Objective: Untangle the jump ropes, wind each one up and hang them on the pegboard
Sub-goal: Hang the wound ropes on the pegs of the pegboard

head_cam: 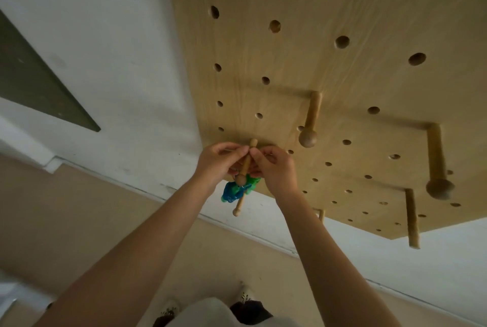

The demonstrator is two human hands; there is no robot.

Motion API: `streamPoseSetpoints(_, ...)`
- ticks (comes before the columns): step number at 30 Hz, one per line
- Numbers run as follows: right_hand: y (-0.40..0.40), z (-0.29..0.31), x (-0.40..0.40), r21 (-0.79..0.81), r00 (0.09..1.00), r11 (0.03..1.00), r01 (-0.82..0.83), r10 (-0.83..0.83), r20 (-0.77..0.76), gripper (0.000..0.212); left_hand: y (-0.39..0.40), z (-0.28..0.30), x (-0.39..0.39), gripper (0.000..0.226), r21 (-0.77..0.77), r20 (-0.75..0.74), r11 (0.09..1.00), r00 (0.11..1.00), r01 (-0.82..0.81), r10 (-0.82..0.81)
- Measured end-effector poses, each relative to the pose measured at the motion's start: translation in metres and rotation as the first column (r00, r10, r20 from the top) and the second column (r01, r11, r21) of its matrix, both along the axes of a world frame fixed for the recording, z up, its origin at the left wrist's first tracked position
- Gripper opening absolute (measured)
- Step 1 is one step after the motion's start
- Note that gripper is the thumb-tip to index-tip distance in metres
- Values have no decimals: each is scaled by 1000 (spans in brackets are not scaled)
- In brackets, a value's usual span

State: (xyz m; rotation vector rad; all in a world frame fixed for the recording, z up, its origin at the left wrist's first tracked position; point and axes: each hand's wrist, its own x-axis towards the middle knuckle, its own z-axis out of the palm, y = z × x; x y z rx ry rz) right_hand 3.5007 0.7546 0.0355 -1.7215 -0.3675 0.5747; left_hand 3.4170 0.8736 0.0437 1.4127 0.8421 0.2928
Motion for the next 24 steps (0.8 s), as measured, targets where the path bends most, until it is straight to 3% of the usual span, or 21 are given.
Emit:
streamPoseSetpoints(7, -35, 7, -39, -38, 1000, 999, -21, 21, 2, 17, -7, 0, -55, 22, 161, -16, 985, 998, 66, -64)
streamPoseSetpoints(10, -62, -7, -82, -164, 995, 986, 7, 9, 98, 19, -11, -17, -105, 8, 277, -48, 956, 995, 100, -90)
streamPoseSetpoints(13, -91, -42, -146, -331, 982, 940, 75, -11, 190, 18, -19, -54, -167, 8, 351, -88, 919, 984, 179, -158)
streamPoseSetpoints(19, -142, -138, -275, -517, 988, 850, -97, 144, 50, 9, -59, -169, -306, 7, 145, -284, 964, 943, 223, -176)
streamPoseSetpoints(22, -157, -185, -305, -519, 989, 844, -136, 150, -15, 10, -79, -218, -347, 17, 70, -351, 965, 911, 254, -215)
streamPoseSetpoints(24, -166, -224, -316, -502, 988, 851, -155, 136, -75, 9, -91, -261, -363, 5, 25, -396, 967, 891, 253, -223)
